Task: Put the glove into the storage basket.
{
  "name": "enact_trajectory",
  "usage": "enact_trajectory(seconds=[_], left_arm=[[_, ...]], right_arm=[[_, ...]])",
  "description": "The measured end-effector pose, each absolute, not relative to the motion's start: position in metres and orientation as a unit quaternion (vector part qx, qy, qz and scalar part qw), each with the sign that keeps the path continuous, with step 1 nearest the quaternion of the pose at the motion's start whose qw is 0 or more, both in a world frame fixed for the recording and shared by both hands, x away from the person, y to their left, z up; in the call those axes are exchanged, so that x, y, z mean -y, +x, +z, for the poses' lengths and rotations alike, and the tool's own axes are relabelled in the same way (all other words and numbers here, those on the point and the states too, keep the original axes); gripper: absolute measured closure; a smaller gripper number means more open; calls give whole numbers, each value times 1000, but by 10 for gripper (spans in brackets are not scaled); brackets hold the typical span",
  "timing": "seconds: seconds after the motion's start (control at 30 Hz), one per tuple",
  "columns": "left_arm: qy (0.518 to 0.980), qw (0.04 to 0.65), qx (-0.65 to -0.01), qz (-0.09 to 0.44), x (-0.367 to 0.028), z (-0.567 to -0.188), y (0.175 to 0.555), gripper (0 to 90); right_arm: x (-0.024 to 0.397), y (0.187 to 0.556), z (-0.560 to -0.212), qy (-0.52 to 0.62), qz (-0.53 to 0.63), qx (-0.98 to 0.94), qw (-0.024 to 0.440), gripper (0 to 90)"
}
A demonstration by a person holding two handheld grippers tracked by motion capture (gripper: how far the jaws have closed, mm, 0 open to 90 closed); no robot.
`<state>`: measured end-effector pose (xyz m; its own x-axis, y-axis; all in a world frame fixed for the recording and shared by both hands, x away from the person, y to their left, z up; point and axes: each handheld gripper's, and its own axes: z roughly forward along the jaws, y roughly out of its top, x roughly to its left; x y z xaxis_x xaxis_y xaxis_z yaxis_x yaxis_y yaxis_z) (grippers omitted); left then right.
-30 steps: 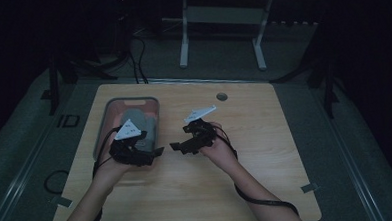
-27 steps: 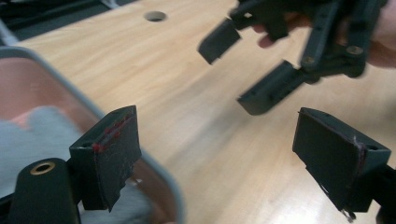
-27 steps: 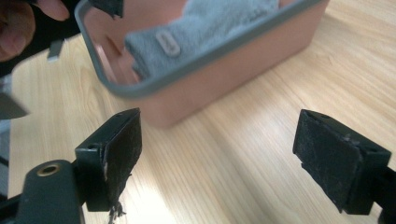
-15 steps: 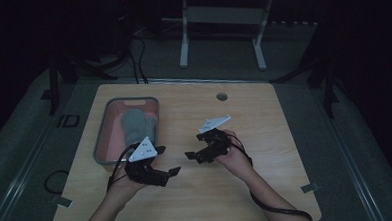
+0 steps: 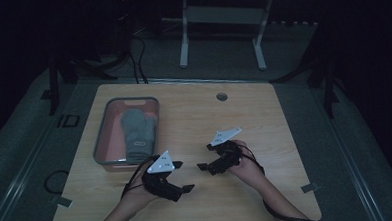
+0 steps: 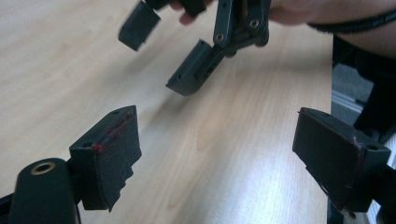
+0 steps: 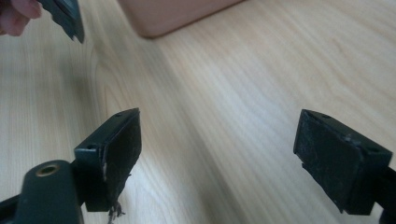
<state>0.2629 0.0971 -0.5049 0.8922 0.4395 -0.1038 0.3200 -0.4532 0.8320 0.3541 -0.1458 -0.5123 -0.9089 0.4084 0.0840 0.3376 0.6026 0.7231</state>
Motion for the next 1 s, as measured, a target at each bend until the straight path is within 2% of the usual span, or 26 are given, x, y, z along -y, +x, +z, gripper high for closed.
enact_trajectory(seconds=[1.0], left_arm=[[882, 431, -188, 7, -72, -553, 257, 154]], right_arm=[[199, 339, -558, 227, 393, -889, 61, 148]])
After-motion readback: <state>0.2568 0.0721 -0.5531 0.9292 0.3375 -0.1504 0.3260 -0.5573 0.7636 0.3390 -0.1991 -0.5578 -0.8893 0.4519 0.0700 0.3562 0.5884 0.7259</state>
